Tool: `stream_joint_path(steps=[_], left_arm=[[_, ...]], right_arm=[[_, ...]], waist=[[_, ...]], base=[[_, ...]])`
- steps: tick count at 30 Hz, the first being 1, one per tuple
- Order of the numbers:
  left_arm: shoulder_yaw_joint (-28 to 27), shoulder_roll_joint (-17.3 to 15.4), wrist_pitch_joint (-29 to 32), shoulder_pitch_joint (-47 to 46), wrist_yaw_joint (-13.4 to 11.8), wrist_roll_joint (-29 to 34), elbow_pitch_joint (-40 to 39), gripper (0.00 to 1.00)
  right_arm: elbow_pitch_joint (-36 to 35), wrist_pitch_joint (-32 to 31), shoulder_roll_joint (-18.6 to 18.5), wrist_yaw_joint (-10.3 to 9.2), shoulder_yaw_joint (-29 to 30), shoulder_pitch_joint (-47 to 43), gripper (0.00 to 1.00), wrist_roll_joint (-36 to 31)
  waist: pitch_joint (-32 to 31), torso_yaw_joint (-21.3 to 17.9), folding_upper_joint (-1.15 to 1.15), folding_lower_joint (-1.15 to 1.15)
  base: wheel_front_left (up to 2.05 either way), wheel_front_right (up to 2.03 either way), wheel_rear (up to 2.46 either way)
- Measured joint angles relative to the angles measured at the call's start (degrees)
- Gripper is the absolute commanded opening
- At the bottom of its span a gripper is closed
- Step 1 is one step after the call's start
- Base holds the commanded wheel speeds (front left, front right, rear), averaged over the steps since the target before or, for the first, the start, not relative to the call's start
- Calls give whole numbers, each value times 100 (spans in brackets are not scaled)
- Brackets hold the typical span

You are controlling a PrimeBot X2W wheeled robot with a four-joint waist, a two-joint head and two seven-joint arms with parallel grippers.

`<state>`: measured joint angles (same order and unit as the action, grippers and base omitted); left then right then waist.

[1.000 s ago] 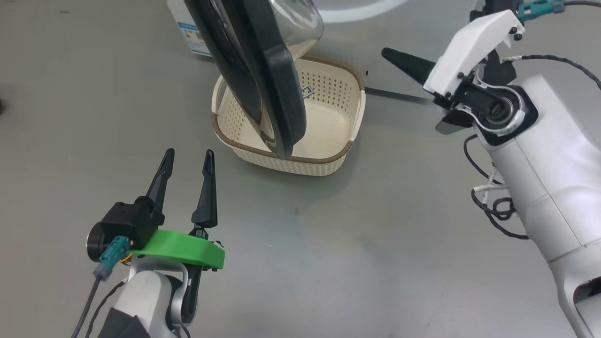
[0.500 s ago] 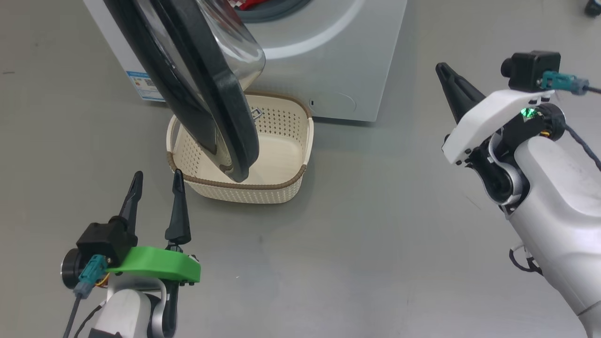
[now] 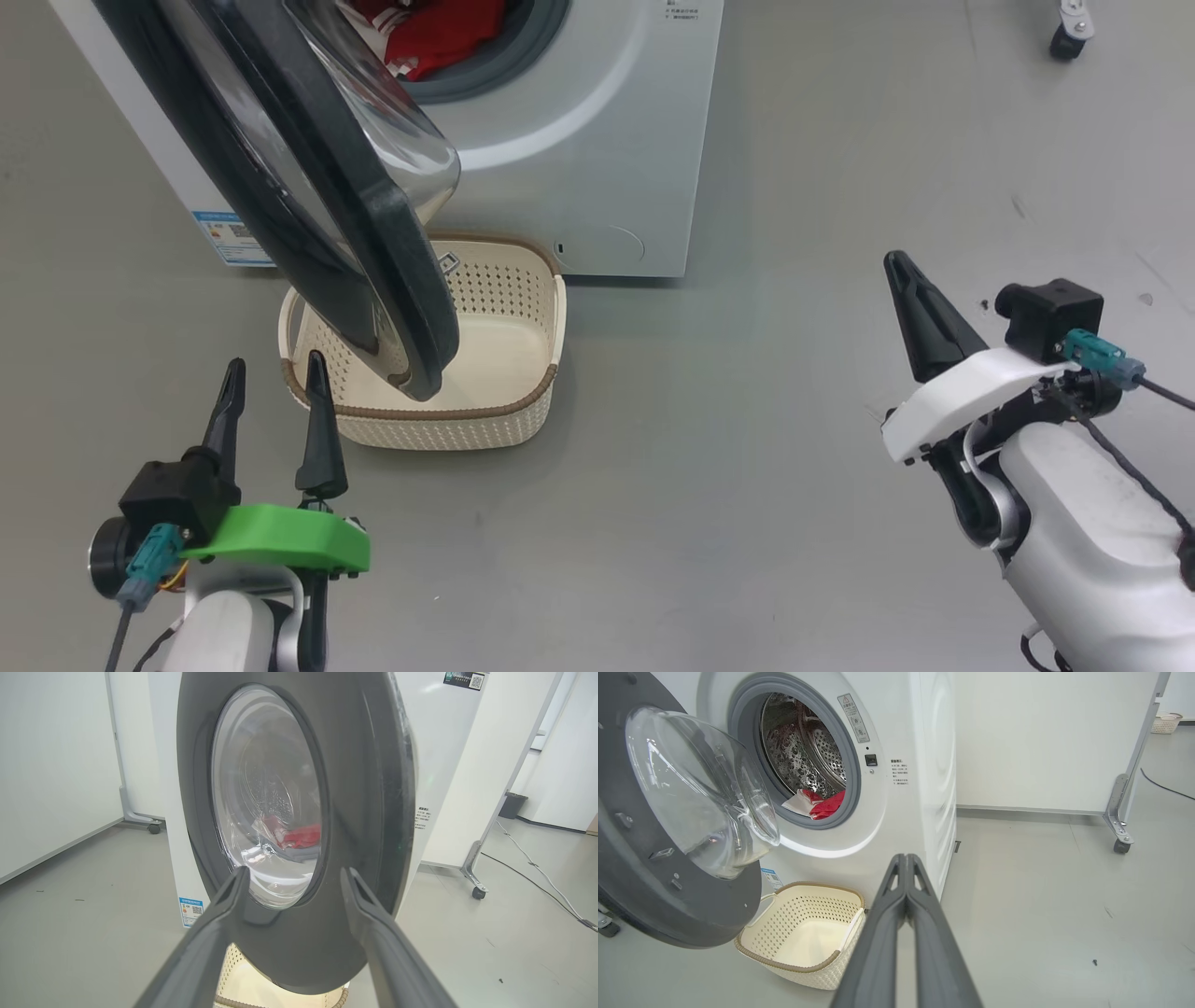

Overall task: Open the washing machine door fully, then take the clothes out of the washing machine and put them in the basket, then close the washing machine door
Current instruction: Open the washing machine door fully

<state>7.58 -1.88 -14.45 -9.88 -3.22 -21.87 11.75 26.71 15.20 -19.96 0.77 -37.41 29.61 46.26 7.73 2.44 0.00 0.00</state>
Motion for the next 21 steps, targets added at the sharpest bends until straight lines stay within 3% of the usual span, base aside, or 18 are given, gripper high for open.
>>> stream_joint_path(steps=[9,21], left_arm=[[-227,-1,0,213,24,30,-47,100],[-337,0,0,277,109,88,-73,100]], right_arm=[[-346,-26,198,-299,226,-675,0,-110],[-1185,-34,354,-453,976,-1371,0,-558]], waist=[[-119,-249,0,0],[-165,-463,0,0]], base=[[0,0,0],[0,0,0]])
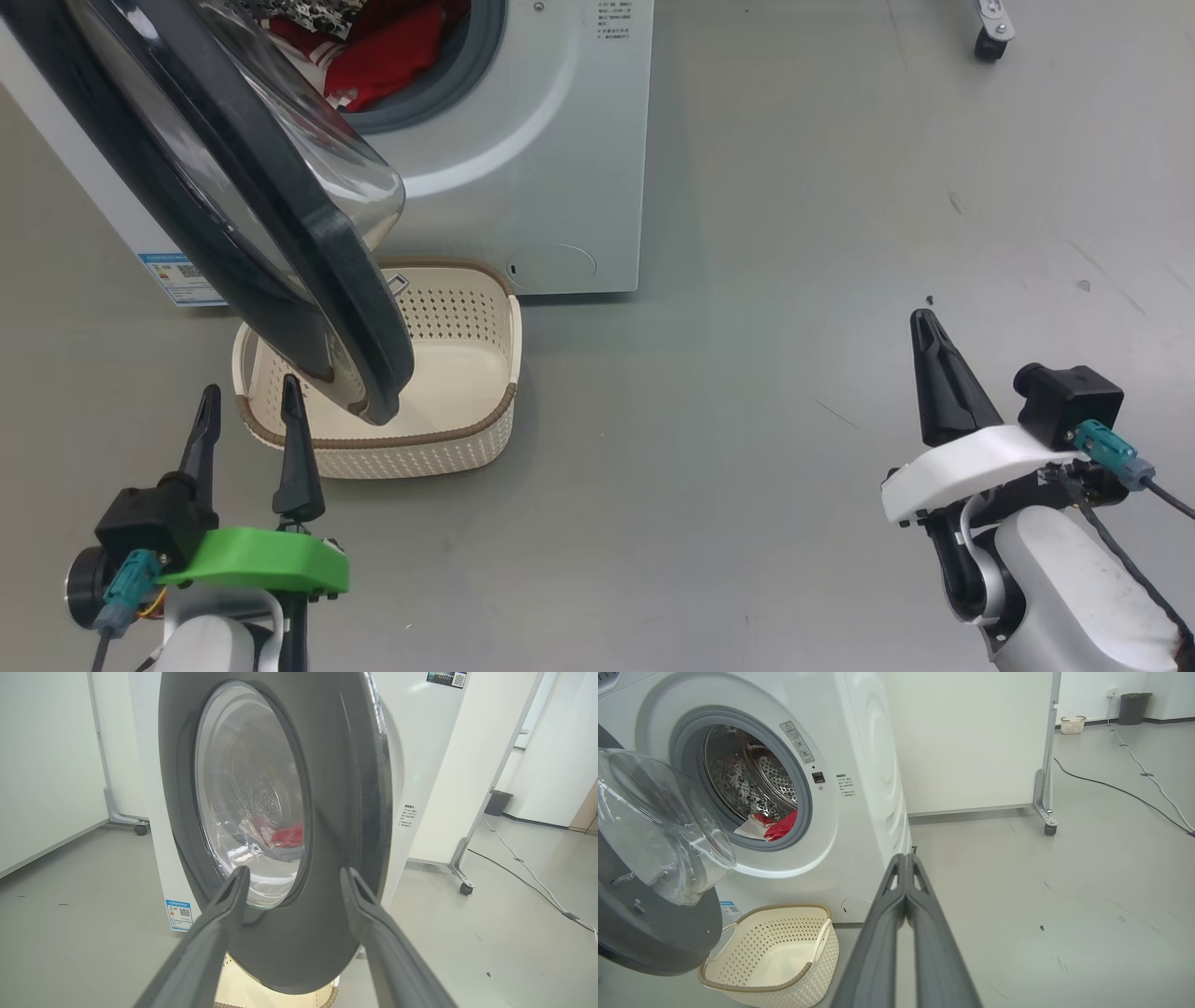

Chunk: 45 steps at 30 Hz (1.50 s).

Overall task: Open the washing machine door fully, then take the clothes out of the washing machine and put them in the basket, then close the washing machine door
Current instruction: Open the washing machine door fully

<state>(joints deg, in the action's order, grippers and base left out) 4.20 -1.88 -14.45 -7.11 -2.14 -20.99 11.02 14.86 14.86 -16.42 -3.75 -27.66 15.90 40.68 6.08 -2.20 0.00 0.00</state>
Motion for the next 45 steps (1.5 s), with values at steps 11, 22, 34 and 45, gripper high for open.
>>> stream_joint_path(steps=[11,22,34,45], left_arm=[[-21,-1,0,21,92,100,29,100],[-14,-1,0,36,141,102,55,100],[40,-1,0,38,151,100,119,100],[43,-1,0,37,153,98,168,100]], right_arm=[[-434,0,201,-49,261,-537,100,-502],[-625,0,245,-43,370,-781,100,-759],[-733,0,389,14,517,-927,100,-907],[-745,0,464,69,624,-948,100,-1040]], waist=[[21,-91,0,0],[61,-128,0,0],[121,-129,0,0],[168,-158,0,0]], base=[[0,0,0],[0,0,0],[0,0,0],[0,0,0]])
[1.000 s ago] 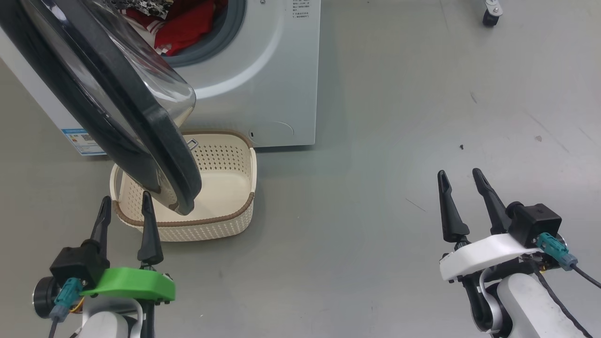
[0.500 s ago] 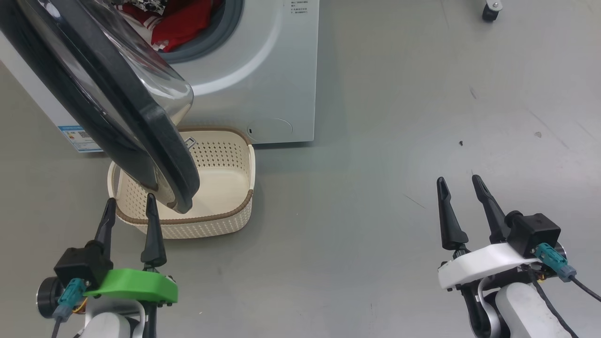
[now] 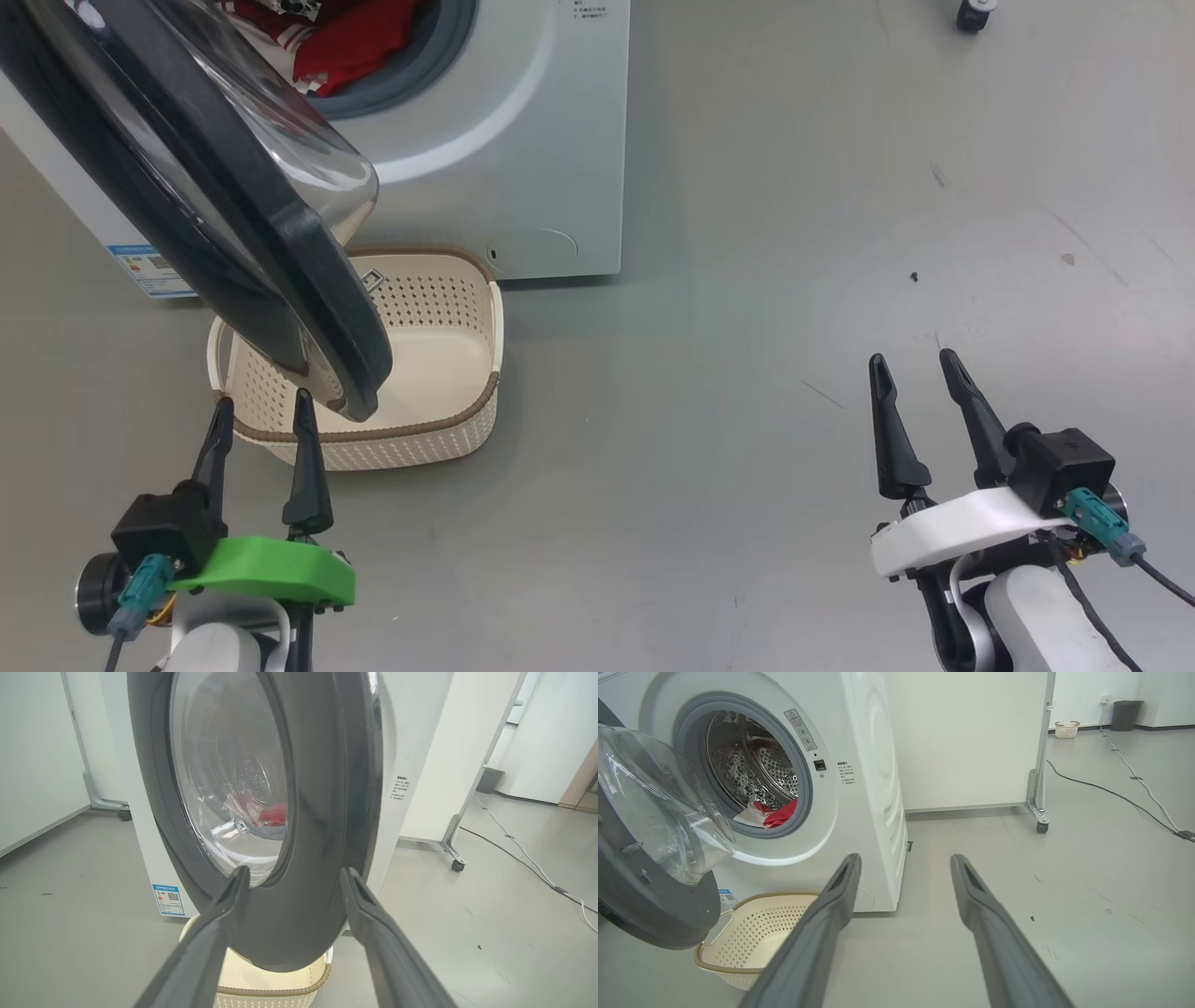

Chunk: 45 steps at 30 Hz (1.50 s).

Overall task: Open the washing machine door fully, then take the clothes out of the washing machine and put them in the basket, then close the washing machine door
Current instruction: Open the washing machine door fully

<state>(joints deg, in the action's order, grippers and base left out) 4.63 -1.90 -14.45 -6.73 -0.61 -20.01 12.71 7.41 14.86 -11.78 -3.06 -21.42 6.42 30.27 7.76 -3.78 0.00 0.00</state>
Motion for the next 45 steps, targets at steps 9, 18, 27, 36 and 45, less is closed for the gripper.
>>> stream_joint_path(steps=[9,18,27,36,45], left_arm=[[15,0,0,-1,40,0,29,100],[32,0,1,-2,40,0,73,100],[71,0,0,-2,41,0,108,100],[76,0,0,-2,42,0,140,100],[55,0,1,-2,42,4,135,65]], right_arm=[[5,0,66,65,82,-80,100,-115],[23,0,127,148,158,-107,100,-169],[52,0,200,200,230,-122,100,-220],[76,0,268,249,300,-177,100,-270],[99,0,334,299,381,-199,100,-314]], waist=[[17,1,0,0],[-6,13,0,0],[-36,29,0,0],[-51,35,0,0],[-37,29,0,0]], base=[[0,0,0],[0,0,0],[0,0,0],[0,0,0],[0,0,0]])
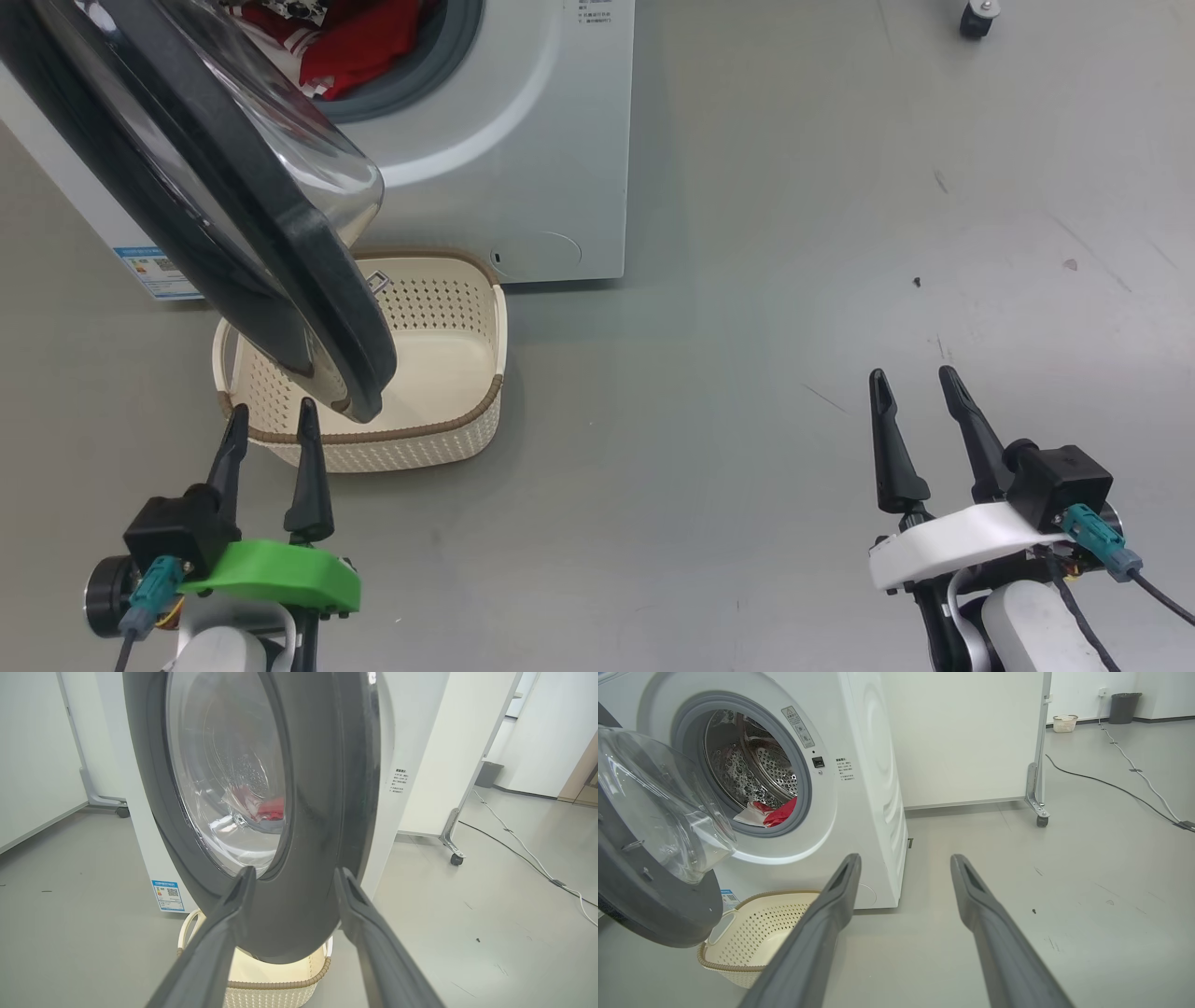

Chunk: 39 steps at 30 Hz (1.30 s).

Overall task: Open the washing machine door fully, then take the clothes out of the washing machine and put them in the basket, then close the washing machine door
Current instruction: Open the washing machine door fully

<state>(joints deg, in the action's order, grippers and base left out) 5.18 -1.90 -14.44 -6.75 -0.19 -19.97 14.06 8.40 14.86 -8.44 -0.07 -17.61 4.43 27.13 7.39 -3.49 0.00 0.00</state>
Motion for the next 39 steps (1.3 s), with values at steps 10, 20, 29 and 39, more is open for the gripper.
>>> stream_joint_path(steps=[10,20,29,39], left_arm=[[-167,0,0,-31,4,144,-204,0],[-643,-100,-2,-677,8,152,-1066,0],[-632,-392,-33,-1253,177,390,-1652,0],[-166,-427,164,-1905,310,513,-1795,0]], right_arm=[[32,0,94,60,67,-20,100,-66],[75,0,143,138,89,-19,100,-185],[171,0,198,247,62,-18,100,-257],[188,0,297,252,126,-21,100,-258]], waist=[[40,2,0,0],[35,1,0,0],[-23,-38,0,0],[-40,-129,0,0]], base=[[0,0,0],[0,0,0],[0,0,0],[0,0,0]])
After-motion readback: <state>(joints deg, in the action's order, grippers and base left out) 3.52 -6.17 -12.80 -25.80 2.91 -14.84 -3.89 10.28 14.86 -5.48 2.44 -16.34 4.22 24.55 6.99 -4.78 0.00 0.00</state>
